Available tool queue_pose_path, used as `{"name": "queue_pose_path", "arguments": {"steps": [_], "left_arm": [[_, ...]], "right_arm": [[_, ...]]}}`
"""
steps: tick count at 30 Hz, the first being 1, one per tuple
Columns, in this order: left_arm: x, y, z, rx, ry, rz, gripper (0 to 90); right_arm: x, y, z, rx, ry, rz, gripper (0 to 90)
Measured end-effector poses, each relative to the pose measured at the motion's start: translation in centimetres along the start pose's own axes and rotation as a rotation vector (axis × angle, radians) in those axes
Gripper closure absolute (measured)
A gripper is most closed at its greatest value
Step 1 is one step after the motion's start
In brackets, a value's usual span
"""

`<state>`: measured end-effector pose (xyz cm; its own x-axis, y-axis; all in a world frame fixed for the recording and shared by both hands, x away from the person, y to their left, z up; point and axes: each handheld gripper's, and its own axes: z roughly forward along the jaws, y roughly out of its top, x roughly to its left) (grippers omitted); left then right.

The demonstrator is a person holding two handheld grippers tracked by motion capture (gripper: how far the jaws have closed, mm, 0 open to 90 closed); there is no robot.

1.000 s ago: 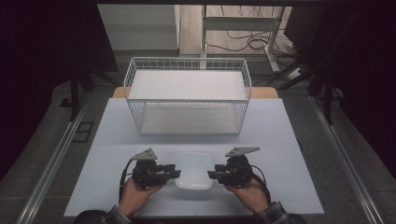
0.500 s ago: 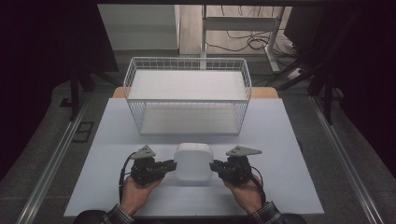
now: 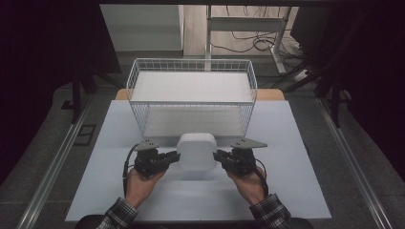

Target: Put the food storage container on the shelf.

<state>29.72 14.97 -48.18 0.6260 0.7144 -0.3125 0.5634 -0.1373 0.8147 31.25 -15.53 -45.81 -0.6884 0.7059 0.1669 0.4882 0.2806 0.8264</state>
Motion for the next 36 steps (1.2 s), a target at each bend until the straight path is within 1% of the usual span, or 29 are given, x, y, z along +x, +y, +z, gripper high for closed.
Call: {"name": "queue_pose_path", "arguments": {"steps": [5, 6, 7, 11, 16, 21, 24, 27, 31, 34, 36], "left_arm": [[1.3, 1.2, 0.7, -0.012, 0.014, -0.012, 78.4], [1.7, 1.4, 0.9, -0.013, 0.016, -0.015, 78.4], [2.0, 1.6, 1.1, -0.016, 0.018, -0.019, 78.4], [3.1, 2.2, 1.8, -0.023, 0.026, -0.031, 78.2], [4.1, 2.7, 2.8, -0.018, 0.036, -0.030, 78.1], [4.5, 3.1, 3.5, -0.011, 0.043, -0.046, 77.8], [4.8, 3.2, 3.8, -0.005, 0.042, -0.050, 77.7], [4.9, 3.3, 4.0, -0.002, 0.045, -0.055, 77.5], [5.2, 3.4, 4.4, 0.007, 0.058, -0.043, 77.3], [5.4, 3.5, 4.8, 0.000, 0.074, -0.042, 77.0], [5.6, 3.6, 4.9, -0.013, 0.066, -0.056, 76.9]], "right_arm": [[-0.9, 1.3, 1.4, -0.013, -0.015, 0.000, 77.0], [-1.3, 1.8, 2.0, -0.014, -0.026, -0.004, 76.8], [-1.3, 1.8, 2.0, -0.014, -0.026, -0.004, 76.8], [-2.0, 2.6, 3.3, -0.024, -0.044, -0.006, 76.5], [-2.8, 3.0, 4.6, -0.027, -0.064, -0.007, 76.1], [-3.5, 3.3, 5.4, -0.029, -0.081, 0.002, 75.8], [-3.7, 3.3, 5.7, -0.026, -0.081, 0.004, 75.7], [-4.0, 3.2, 5.9, -0.020, -0.074, 0.017, 75.6], [-4.4, 3.1, 6.3, -0.024, -0.070, 0.023, 75.4], [-4.7, 3.1, 6.6, -0.031, -0.072, 0.013, 75.0], [-4.9, 3.1, 6.8, -0.038, -0.070, 0.012, 74.0]]}}
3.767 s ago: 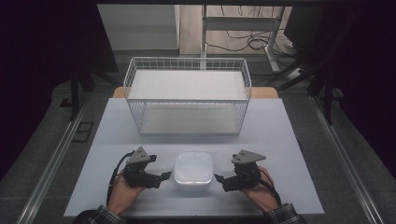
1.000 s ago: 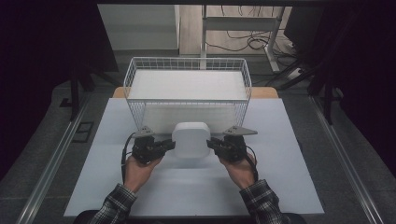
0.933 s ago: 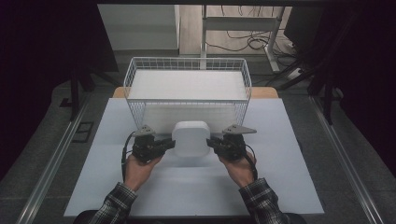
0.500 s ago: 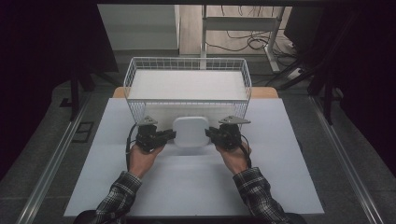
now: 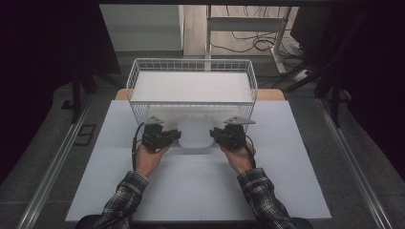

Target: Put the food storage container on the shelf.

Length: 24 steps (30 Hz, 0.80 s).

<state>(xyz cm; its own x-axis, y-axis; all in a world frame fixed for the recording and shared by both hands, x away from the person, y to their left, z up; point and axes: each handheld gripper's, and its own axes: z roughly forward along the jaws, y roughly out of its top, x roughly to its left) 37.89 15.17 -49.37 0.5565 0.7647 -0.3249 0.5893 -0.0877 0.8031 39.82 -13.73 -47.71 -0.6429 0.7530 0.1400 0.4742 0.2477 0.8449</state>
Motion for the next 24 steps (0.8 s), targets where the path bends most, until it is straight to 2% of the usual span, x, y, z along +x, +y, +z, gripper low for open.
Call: {"name": "queue_pose_path", "arguments": {"steps": [3, 7, 8, 11, 14, 24], "left_arm": [[0.1, 0.1, 0.2, -0.012, 0.007, 0.012, 75.4], [-0.3, 0.1, 0.6, -0.019, 0.076, 0.056, 70.2], [-0.1, 0.1, 0.7, -0.026, 0.076, 0.061, 68.2], [0.2, 0.1, 0.9, -0.048, 0.080, 0.053, 62.9], [0.3, 0.4, 1.2, -0.047, 0.089, 0.047, 59.5], [0.7, 1.7, 2.1, -0.051, 0.149, 0.058, 52.1]], "right_arm": [[-0.1, 0.2, 0.3, -0.010, -0.003, -0.006, 72.1], [0.0, 0.2, 0.9, -0.003, -0.028, -0.038, 67.3], [0.0, 0.1, 1.1, -0.005, -0.033, -0.044, 67.6], [0.0, 0.1, 1.3, -0.020, -0.046, -0.056, 66.3], [-0.1, 0.3, 1.4, -0.021, -0.060, -0.069, 64.1], [-0.7, 1.3, 2.2, -0.035, -0.094, -0.058, 60.3]]}}
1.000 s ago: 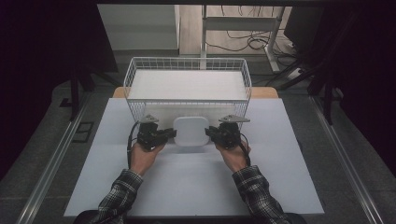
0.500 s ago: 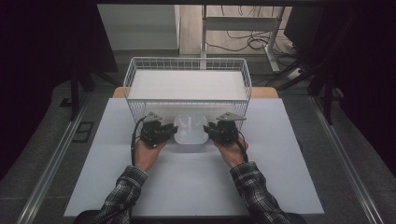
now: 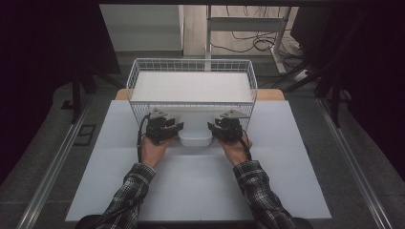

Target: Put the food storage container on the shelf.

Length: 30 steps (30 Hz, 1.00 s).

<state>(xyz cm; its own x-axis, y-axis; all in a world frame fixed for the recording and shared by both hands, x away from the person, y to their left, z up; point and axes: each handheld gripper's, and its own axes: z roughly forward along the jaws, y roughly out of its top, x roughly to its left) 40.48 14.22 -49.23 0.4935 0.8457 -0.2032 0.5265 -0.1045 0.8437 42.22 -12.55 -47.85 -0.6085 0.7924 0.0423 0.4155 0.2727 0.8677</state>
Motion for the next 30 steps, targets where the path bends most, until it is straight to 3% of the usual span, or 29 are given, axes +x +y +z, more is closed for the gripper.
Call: {"name": "queue_pose_path", "arguments": {"steps": [9, 16, 20, 25, 30], "left_arm": [[0.2, 0.2, 0.2, 0.004, 0.009, -0.032, 46.6], [0.2, 0.4, -0.7, -0.013, 0.013, -0.044, 43.6], [0.1, 0.0, -1.5, -0.014, -0.019, -0.044, 39.9], [-0.1, -0.7, -2.8, -0.034, -0.075, -0.042, 27.6], [-1.0, -2.0, -4.4, -0.019, -0.135, 0.014, 18.0]], "right_arm": [[-0.2, 0.0, -0.9, 0.001, 0.043, 0.006, 59.7], [0.2, 0.0, -2.3, -0.004, 0.086, -0.004, 68.2], [0.5, -0.1, -3.1, -0.001, 0.104, -0.014, 74.0], [1.0, -0.5, -4.2, 0.000, 0.151, -0.017, 84.2], [1.9, -1.1, -4.5, 0.020, 0.197, -0.036, 88.3]]}}
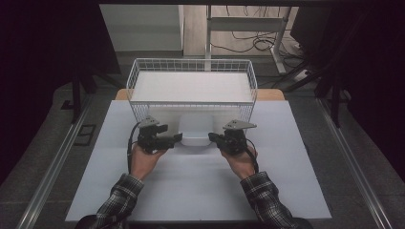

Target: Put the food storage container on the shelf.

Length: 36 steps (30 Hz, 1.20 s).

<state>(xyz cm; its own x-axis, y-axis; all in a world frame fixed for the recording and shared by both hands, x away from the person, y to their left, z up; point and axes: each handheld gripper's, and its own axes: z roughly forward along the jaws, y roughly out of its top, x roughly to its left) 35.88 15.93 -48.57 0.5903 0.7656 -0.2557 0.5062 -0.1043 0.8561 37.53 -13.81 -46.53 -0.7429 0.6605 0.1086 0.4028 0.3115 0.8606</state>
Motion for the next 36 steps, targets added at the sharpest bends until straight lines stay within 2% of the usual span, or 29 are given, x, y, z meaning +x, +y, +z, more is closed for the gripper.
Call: {"name": "queue_pose_path", "arguments": {"steps": [2, 5, 14, 19, 21, 26, 31, 36], "left_arm": [[-0.4, -0.8, -0.6, 0.005, -0.005, 0.003, 13.7], [-1.0, -2.2, -1.2, 0.002, -0.032, -0.016, 10.0], [-3.4, -5.2, -3.1, 0.028, -0.012, 0.119, 2.8], [-3.7, -6.9, -4.6, 0.040, -0.025, 0.102, 2.9], [-3.7, -7.3, -4.8, 0.048, -0.028, 0.104, 2.9], [-4.2, -8.0, -5.1, 0.075, -0.021, 0.140, 3.1], [-4.5, -8.2, -4.7, 0.089, -0.028, 0.148, 3.2], [-4.7, -8.3, -4.5, 0.095, -0.022, 0.176, 3.3]], "right_arm": [[0.5, -0.3, 0.2, 0.010, 0.007, -0.015, 88.3], [1.1, -0.8, 0.6, 0.022, 0.022, -0.026, 88.4], [2.3, -1.4, 2.4, 0.068, 0.039, -0.068, 88.9], [2.3, -1.7, 3.8, 0.090, 0.033, -0.074, 88.9], [2.2, -1.7, 4.2, 0.094, 0.032, -0.066, 88.9], [2.0, -1.4, 5.2, 0.099, 0.023, -0.055, 88.9], [1.6, -1.0, 6.0, 0.098, 0.009, -0.051, 88.9], [1.1, -0.5, 6.7, 0.098, -0.006, -0.050, 88.9]]}}
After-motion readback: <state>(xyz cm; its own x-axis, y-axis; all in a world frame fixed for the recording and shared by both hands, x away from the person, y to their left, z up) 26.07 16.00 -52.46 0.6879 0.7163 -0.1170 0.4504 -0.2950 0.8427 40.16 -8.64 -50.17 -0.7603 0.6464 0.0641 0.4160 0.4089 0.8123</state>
